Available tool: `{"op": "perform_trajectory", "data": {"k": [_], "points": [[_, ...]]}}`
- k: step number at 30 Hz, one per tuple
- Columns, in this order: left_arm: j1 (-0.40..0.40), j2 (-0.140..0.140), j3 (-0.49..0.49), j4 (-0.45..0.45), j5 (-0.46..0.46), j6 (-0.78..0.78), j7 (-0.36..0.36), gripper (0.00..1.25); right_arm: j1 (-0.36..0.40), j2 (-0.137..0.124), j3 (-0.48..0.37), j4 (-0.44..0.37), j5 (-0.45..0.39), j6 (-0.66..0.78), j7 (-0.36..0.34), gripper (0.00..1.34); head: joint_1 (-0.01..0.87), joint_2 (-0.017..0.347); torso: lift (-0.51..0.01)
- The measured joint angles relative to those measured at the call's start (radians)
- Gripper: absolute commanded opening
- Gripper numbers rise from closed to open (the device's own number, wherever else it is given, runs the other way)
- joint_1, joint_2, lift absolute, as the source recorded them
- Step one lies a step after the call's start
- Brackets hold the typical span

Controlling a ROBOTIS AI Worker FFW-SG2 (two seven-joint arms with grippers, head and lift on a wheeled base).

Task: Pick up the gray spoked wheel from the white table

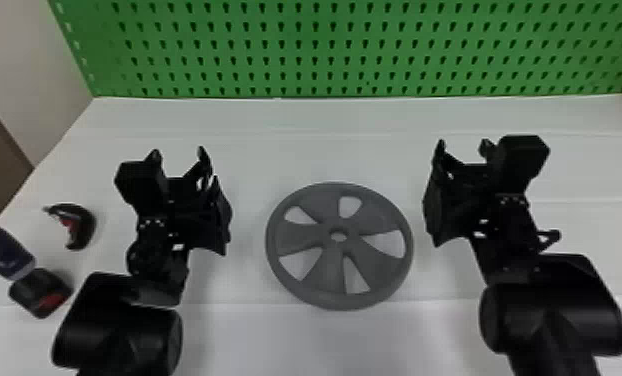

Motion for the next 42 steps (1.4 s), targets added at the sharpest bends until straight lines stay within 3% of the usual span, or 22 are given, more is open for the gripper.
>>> {"op": "perform_trajectory", "data": {"k": [32,42], "points": [[0.000,0.000,0.005,0.001,0.018,-0.005,0.000,0.75,-0.009,0.000,0.006,0.000,-0.008,0.015,0.000,0.82,0.770,0.044,-0.098],[0.003,0.000,0.008,0.001,0.023,-0.005,0.000,0.75,-0.046,0.000,0.009,-0.036,-0.028,0.147,0.000,0.82,0.770,0.044,-0.098]]}}
